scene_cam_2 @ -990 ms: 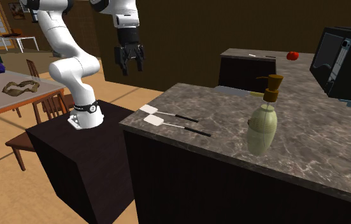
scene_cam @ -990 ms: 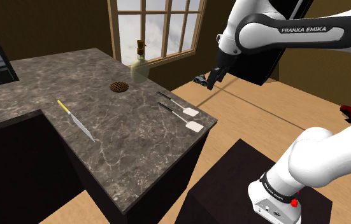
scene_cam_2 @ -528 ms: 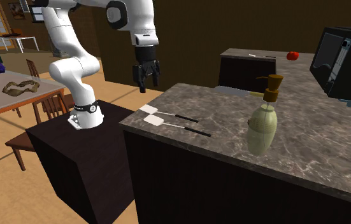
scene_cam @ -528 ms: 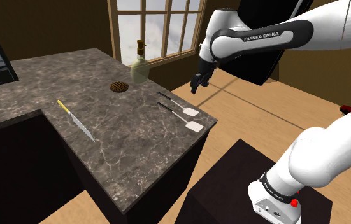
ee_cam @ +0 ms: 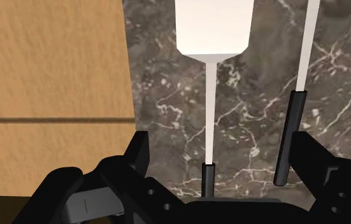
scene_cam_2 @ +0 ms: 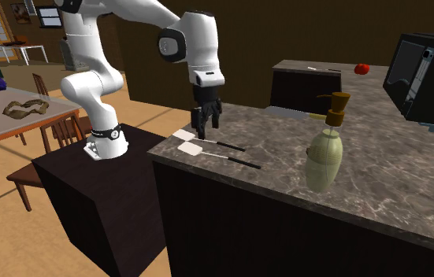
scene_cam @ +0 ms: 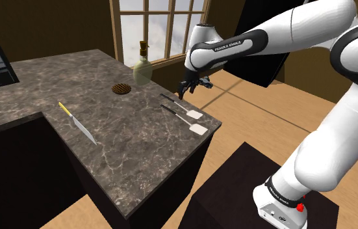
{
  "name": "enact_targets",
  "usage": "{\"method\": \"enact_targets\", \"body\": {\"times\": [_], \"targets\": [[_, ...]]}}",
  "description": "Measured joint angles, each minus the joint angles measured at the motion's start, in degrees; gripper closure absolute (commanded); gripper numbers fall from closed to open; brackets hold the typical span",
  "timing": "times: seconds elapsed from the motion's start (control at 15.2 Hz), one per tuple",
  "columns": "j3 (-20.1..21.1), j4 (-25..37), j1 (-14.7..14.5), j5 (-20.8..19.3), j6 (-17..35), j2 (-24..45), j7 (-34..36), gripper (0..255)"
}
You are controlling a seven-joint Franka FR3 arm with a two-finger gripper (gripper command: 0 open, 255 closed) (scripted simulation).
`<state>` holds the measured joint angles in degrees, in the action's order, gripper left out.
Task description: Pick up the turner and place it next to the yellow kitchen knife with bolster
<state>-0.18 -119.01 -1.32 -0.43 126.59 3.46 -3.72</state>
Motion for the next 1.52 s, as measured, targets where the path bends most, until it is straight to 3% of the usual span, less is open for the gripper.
{"method": "enact_targets", "body": {"times": [0.4,0.73,1.12,1.19,1.52], "targets": [[0.11,4.54,-0.01,0.76,2.89,7.77,0.01,0],[0.14,3.39,-0.05,0.78,6.22,9.97,0.06,0],[0.13,3.34,-0.01,0.80,6.71,10.38,0.00,0],[0.13,3.34,-0.01,0.80,6.71,10.38,0.00,255],[0.13,3.34,-0.01,0.80,6.71,10.38,0.00,255]]}}
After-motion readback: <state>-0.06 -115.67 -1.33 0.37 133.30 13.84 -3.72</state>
